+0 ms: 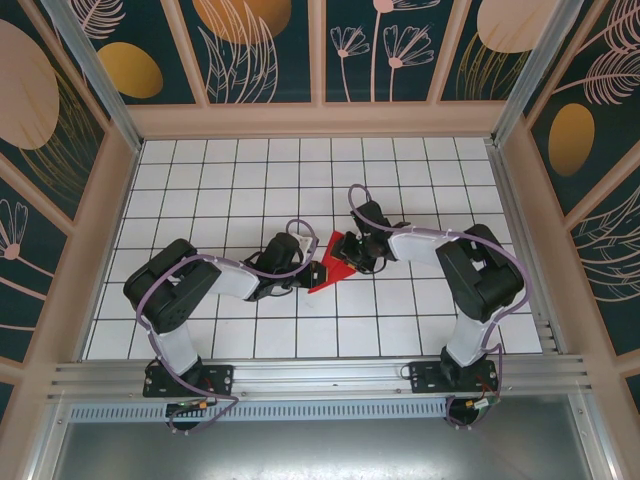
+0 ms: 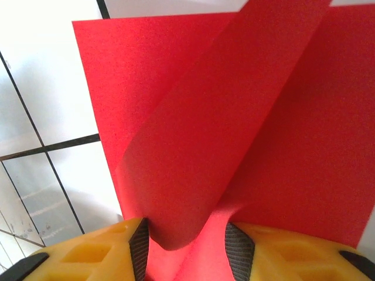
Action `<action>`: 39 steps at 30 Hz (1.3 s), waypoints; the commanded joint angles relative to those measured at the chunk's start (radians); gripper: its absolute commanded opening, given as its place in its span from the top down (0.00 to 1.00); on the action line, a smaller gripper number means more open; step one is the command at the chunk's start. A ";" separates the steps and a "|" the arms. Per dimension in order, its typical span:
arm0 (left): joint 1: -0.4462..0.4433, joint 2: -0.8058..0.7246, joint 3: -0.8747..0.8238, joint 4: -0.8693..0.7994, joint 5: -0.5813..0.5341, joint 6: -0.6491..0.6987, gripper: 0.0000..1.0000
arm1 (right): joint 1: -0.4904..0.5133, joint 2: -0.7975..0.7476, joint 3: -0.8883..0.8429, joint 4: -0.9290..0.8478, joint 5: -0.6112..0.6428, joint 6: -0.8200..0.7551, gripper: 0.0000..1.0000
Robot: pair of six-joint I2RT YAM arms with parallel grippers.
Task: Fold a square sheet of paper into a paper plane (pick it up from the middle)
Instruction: Fourth fold the wing at the center of the table.
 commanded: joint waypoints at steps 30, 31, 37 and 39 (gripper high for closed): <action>-0.002 -0.007 0.034 -0.034 -0.044 0.007 0.88 | 0.026 0.225 -0.082 -0.177 0.166 0.009 0.48; -0.003 -0.005 0.037 -0.041 -0.050 0.009 0.88 | 0.026 0.226 -0.082 -0.178 0.166 0.008 0.48; -0.003 0.008 0.037 -0.055 -0.059 0.010 0.89 | 0.027 0.232 -0.084 -0.177 0.165 0.010 0.48; -0.003 0.012 0.037 -0.058 -0.056 0.009 0.90 | 0.029 0.234 -0.084 -0.176 0.164 0.009 0.48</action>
